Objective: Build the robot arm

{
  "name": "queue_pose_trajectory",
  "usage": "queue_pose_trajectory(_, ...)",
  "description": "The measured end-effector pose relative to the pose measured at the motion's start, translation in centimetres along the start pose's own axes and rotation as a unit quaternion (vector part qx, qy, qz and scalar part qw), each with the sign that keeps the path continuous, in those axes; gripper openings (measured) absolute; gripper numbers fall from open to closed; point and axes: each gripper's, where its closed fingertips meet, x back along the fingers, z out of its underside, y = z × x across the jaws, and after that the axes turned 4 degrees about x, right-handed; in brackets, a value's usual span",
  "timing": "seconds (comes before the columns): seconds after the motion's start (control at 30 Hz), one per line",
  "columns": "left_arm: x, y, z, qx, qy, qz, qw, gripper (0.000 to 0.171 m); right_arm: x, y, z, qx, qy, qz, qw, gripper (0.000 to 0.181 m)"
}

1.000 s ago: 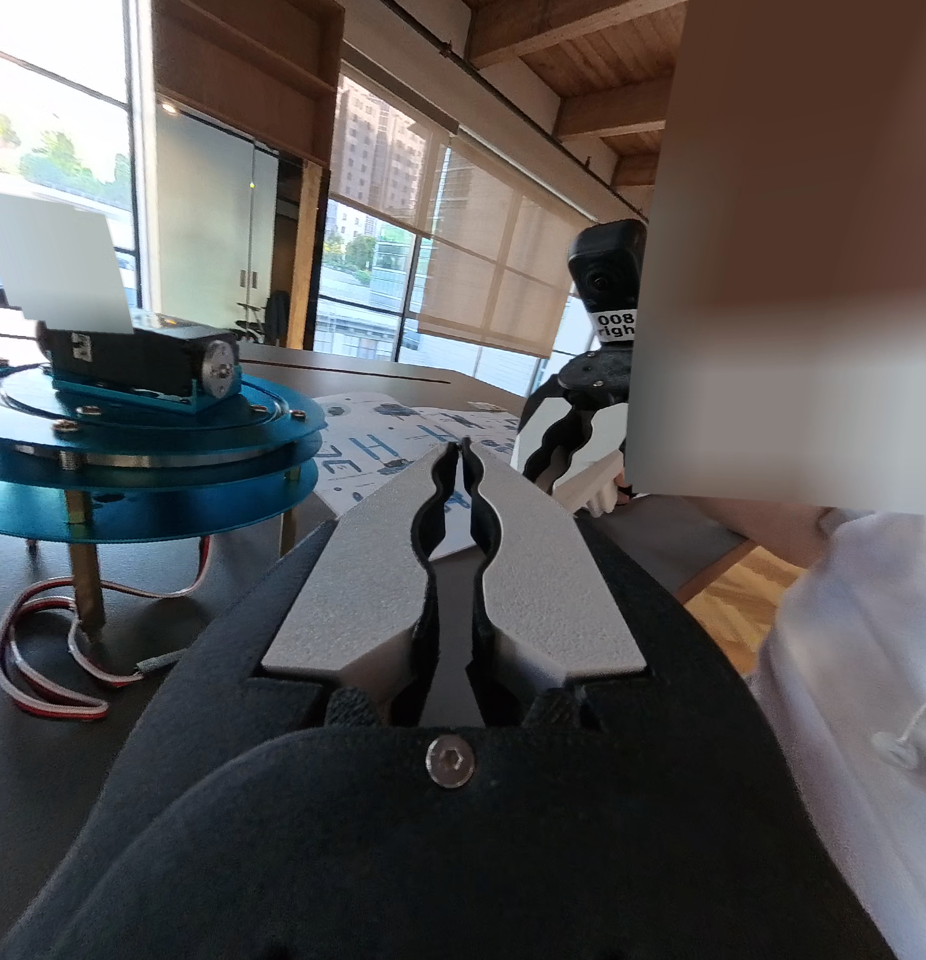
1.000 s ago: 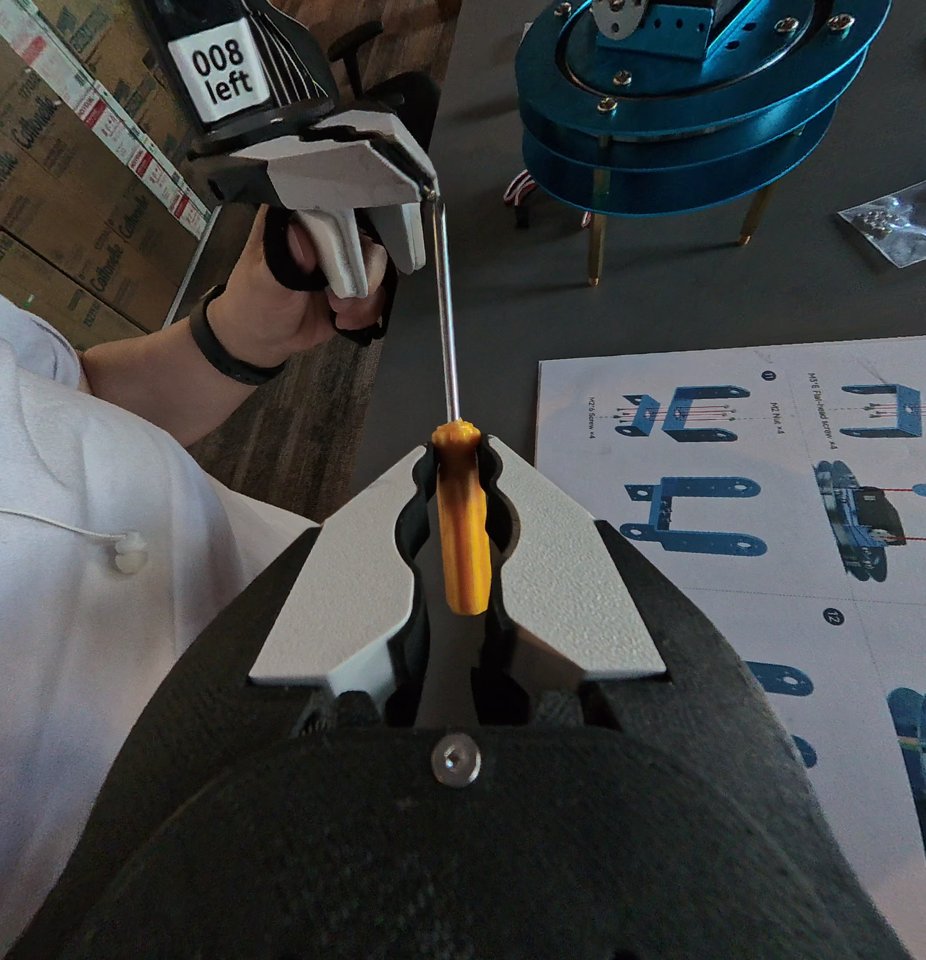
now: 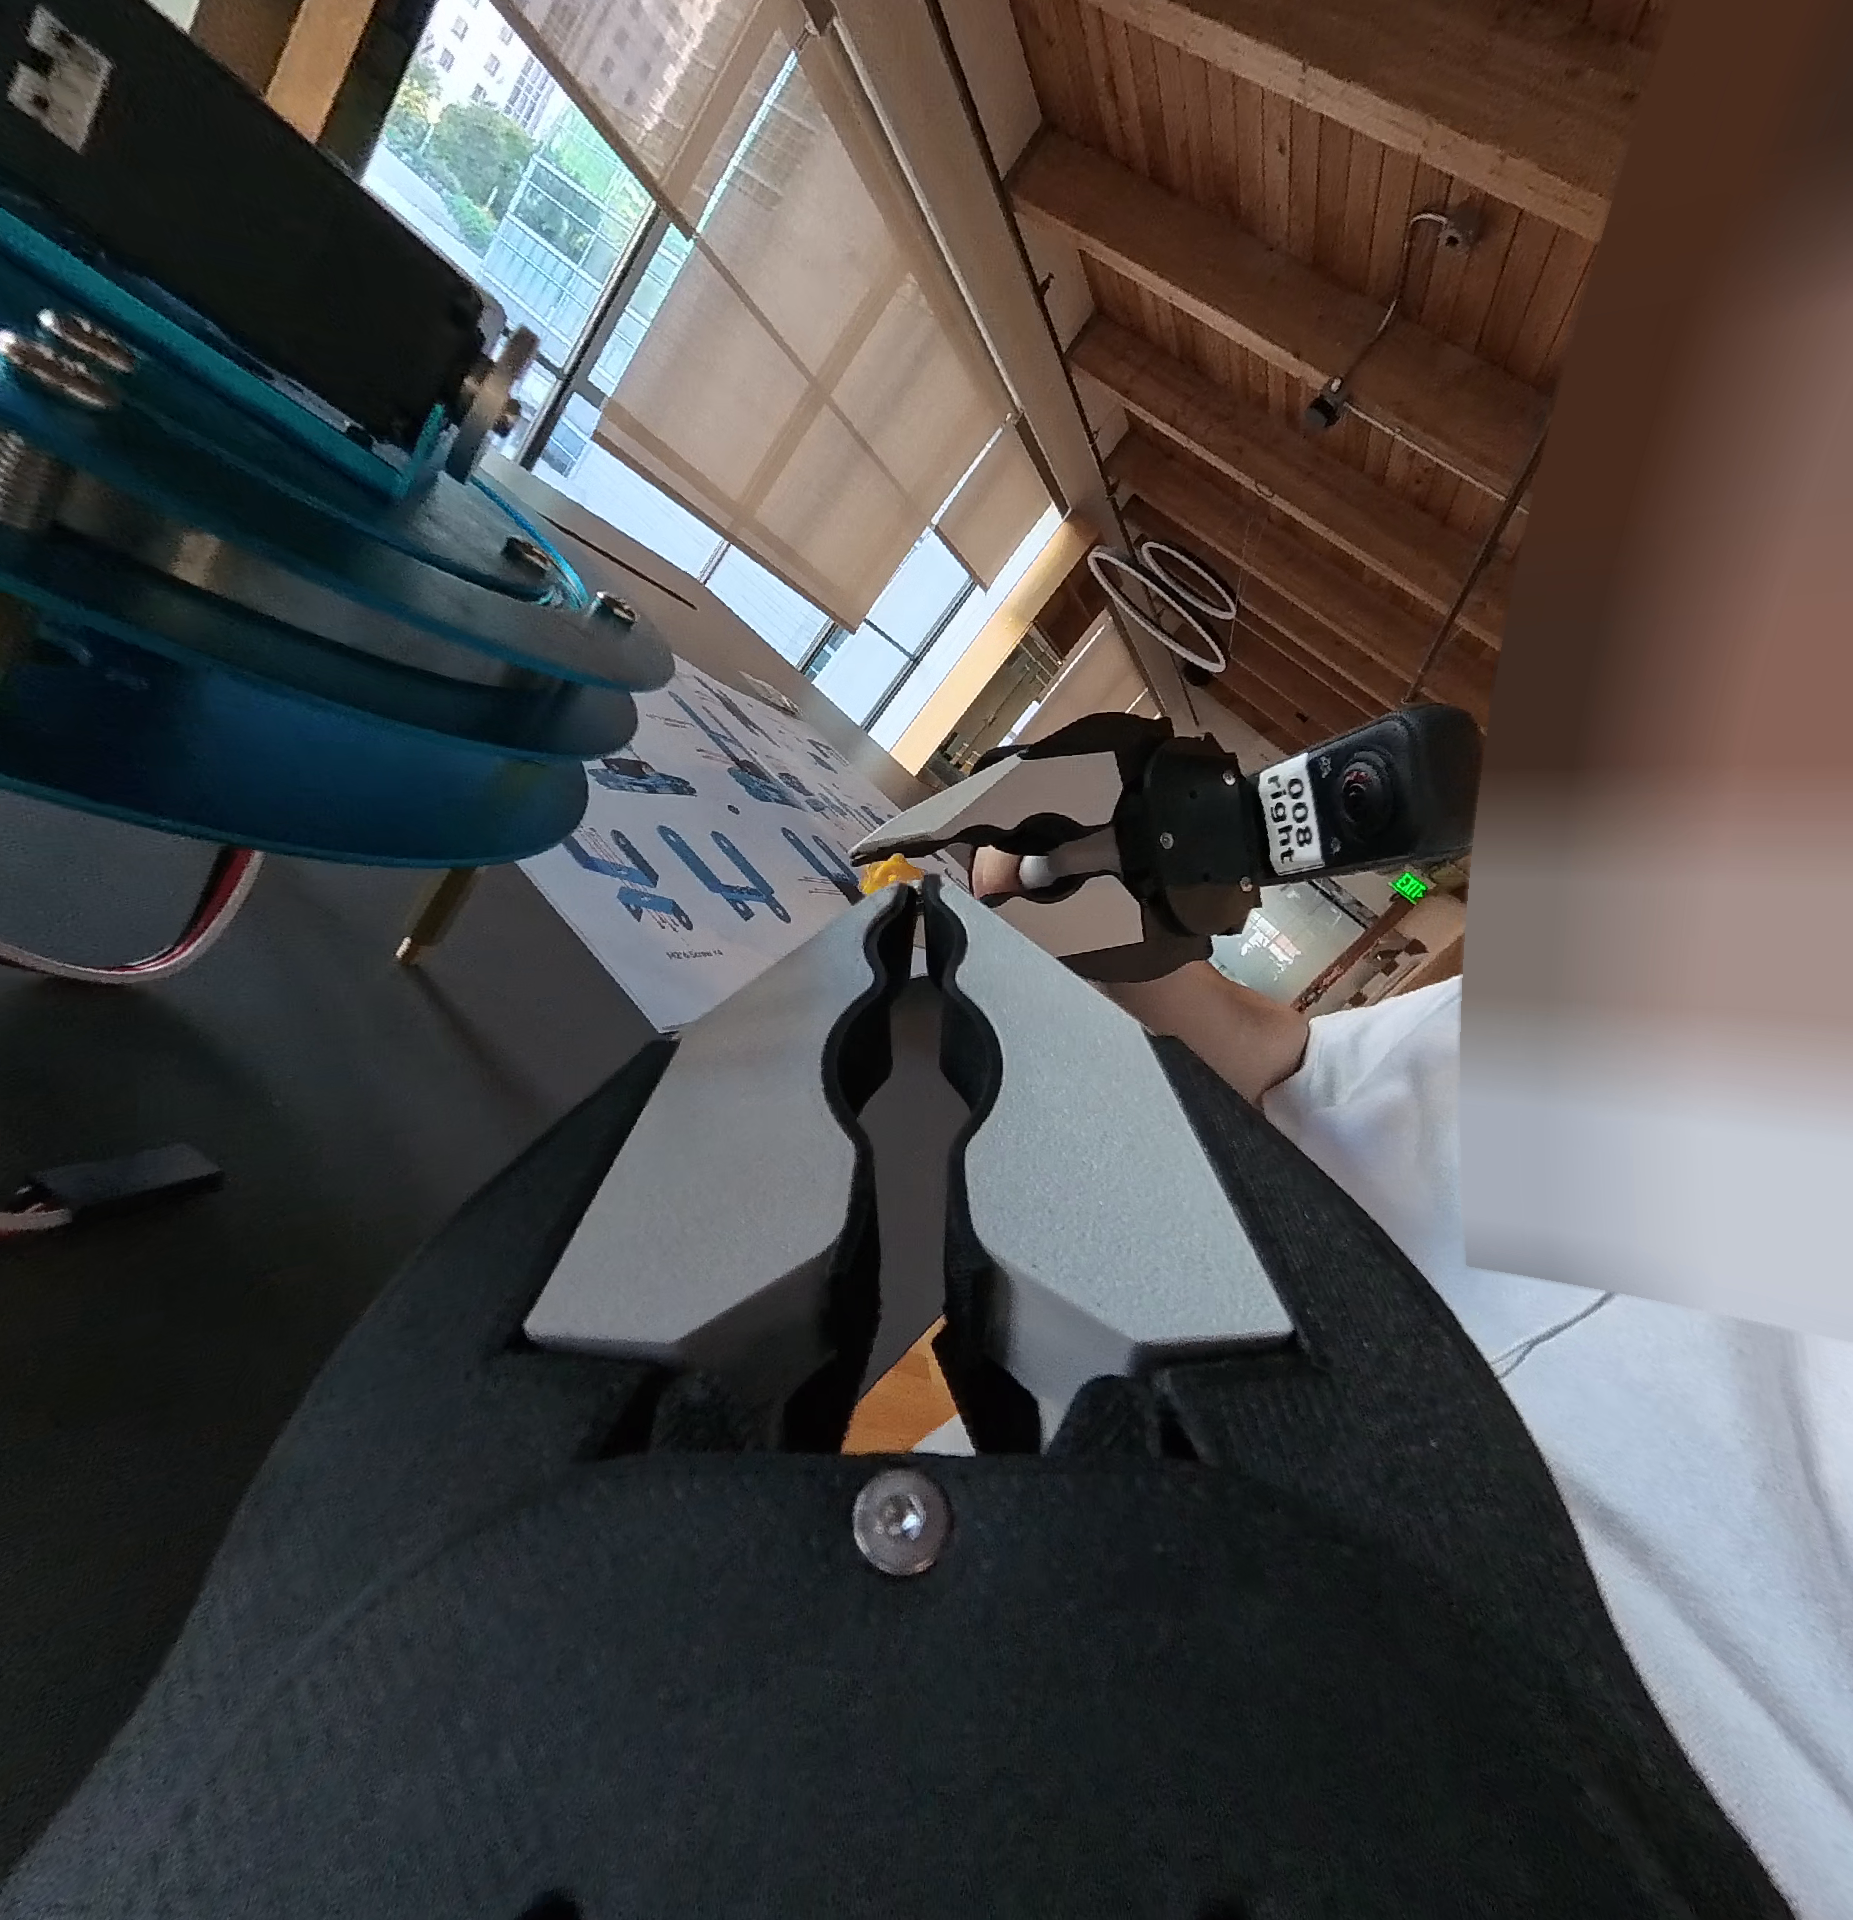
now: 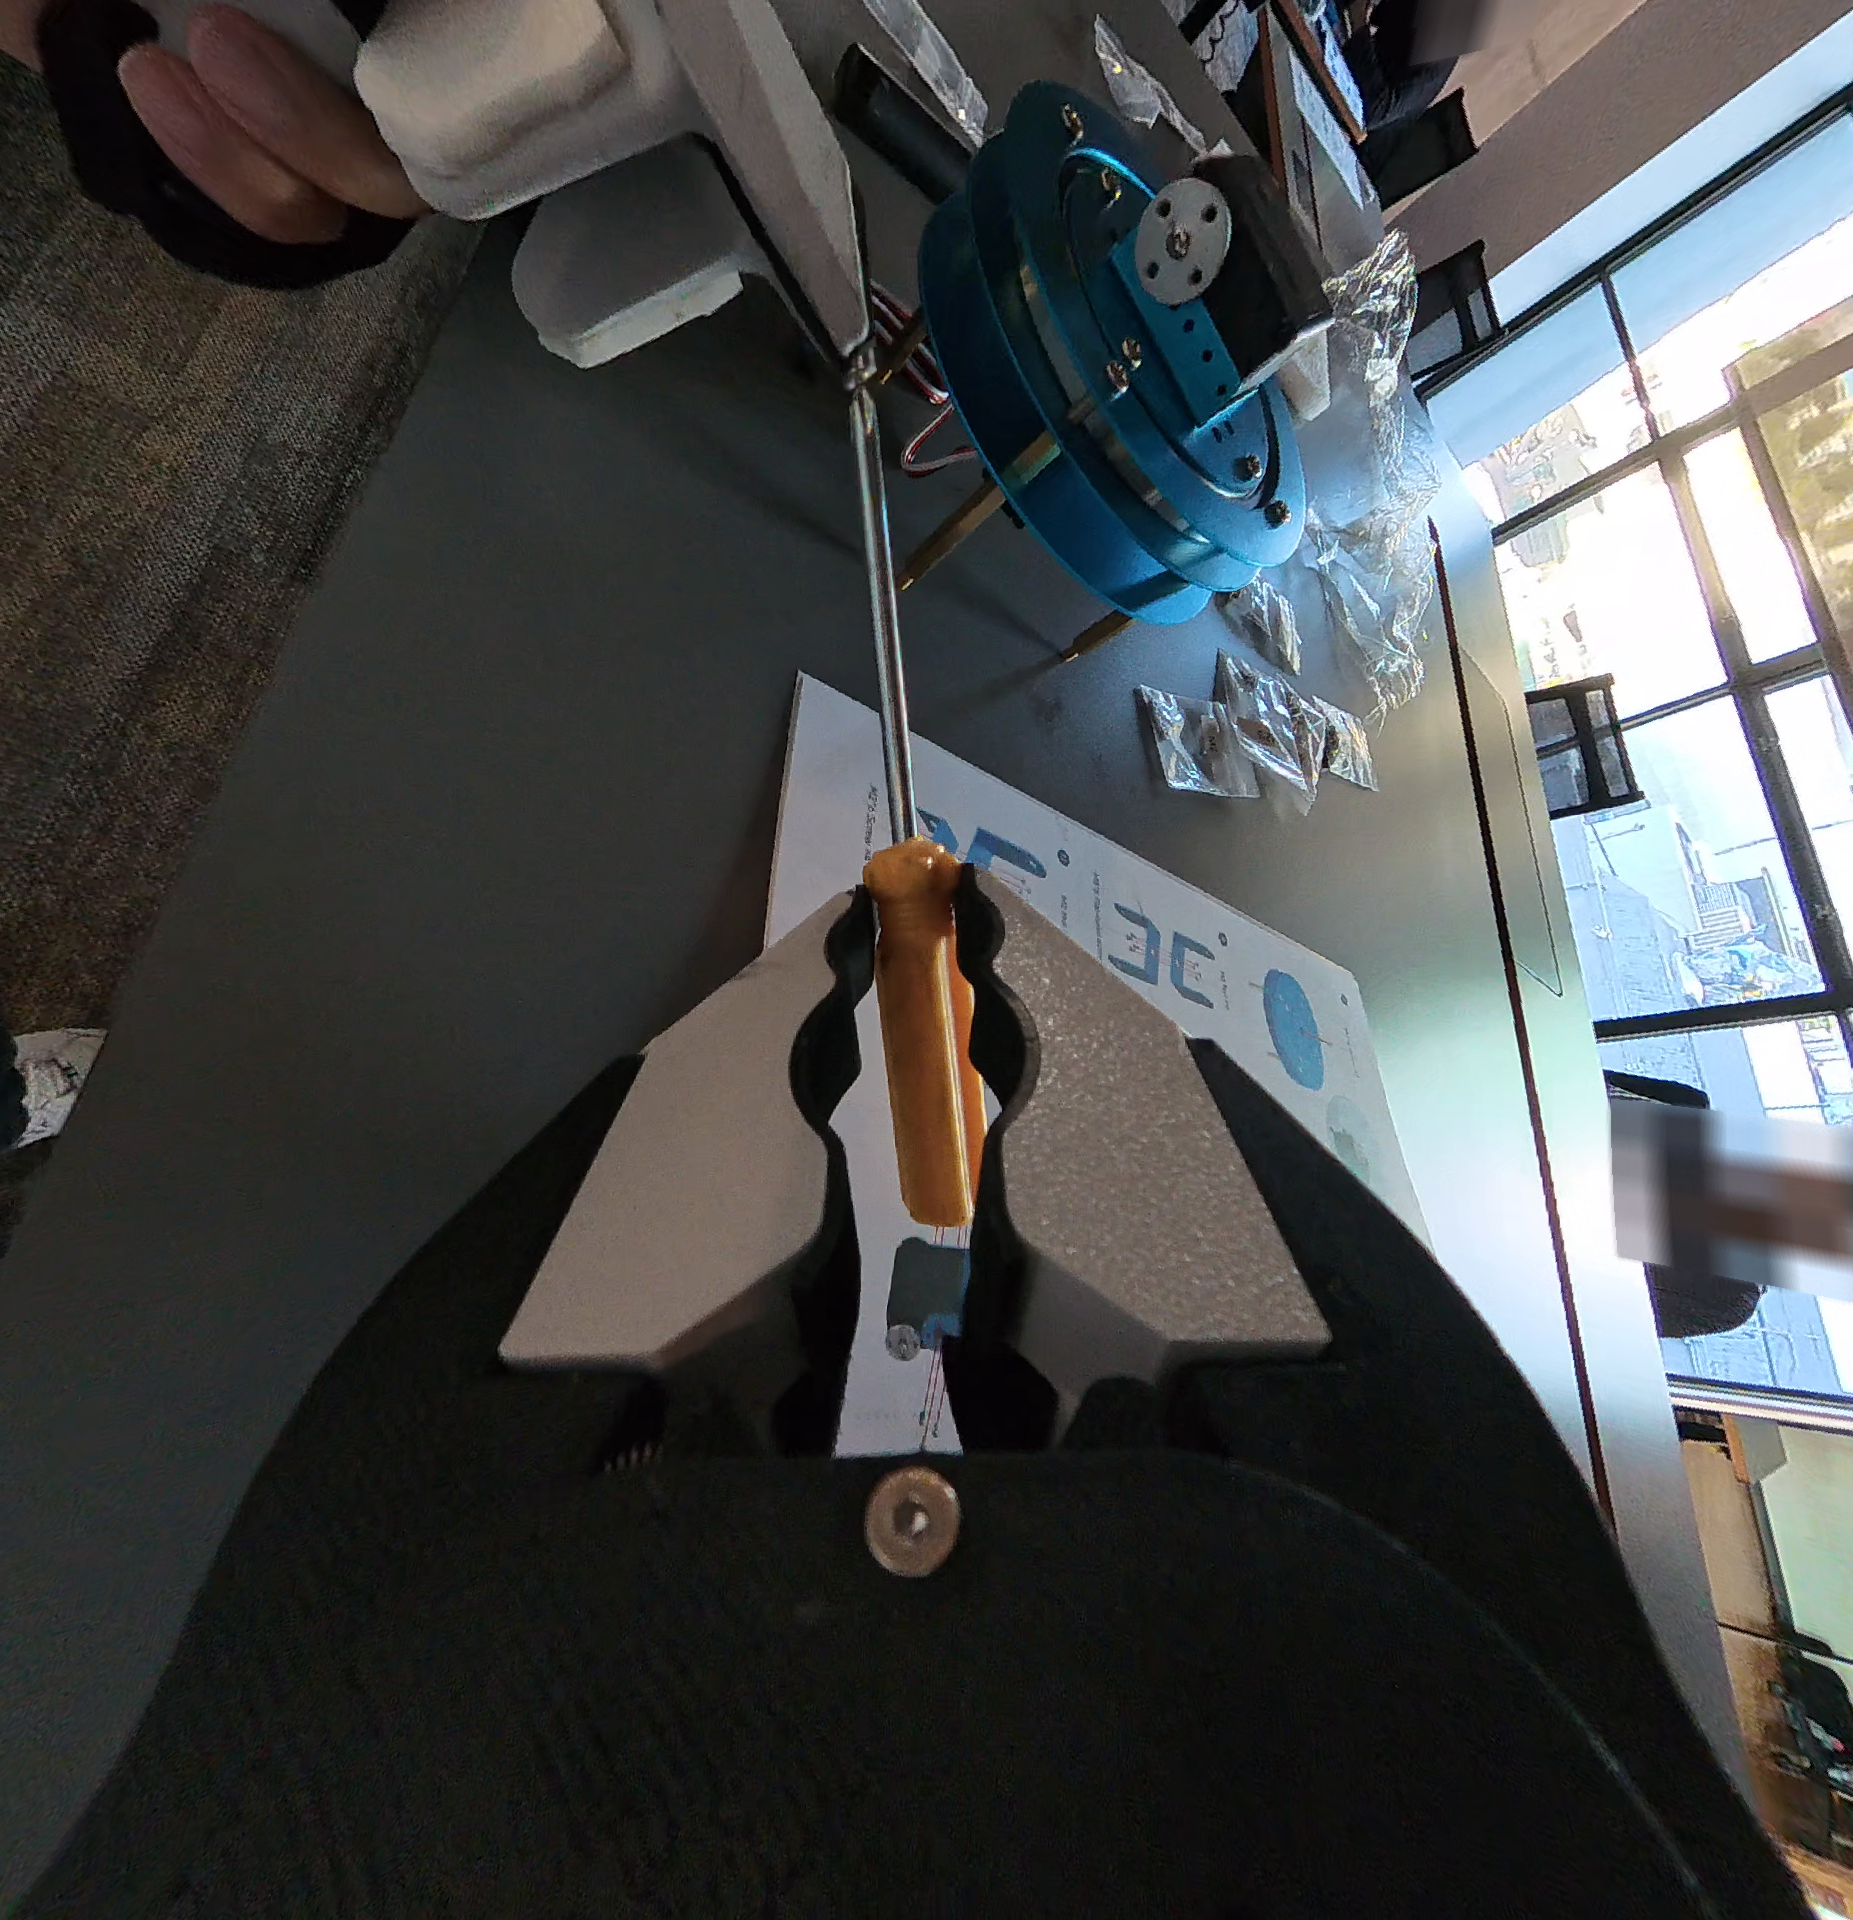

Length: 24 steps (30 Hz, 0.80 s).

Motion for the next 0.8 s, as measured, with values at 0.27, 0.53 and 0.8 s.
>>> queue_pose_trajectory(0.27, -0.05, -0.04, 0.04, 0.001, 0.001, 0.005, 1.000, 0.000, -0.07, 0.22, -0.23, 0.000, 0.000, -0.003, 1.000, 0.014)
queue_pose_trajectory(0.53, 0.10, -0.17, -0.17, 0.009, -0.006, 0.012, 1.000, 0.000, 0.01, 0.13, -0.22, 0.000, 0.000, -0.001, 1.000, 0.014)
queue_pose_trajectory(0.8, 0.00, -0.18, 0.03, 0.004, 0.000, 0.009, 1.000, 0.000, -0.13, 0.22, -0.03, -0.003, 0.005, -0.004, 1.000, 0.014)
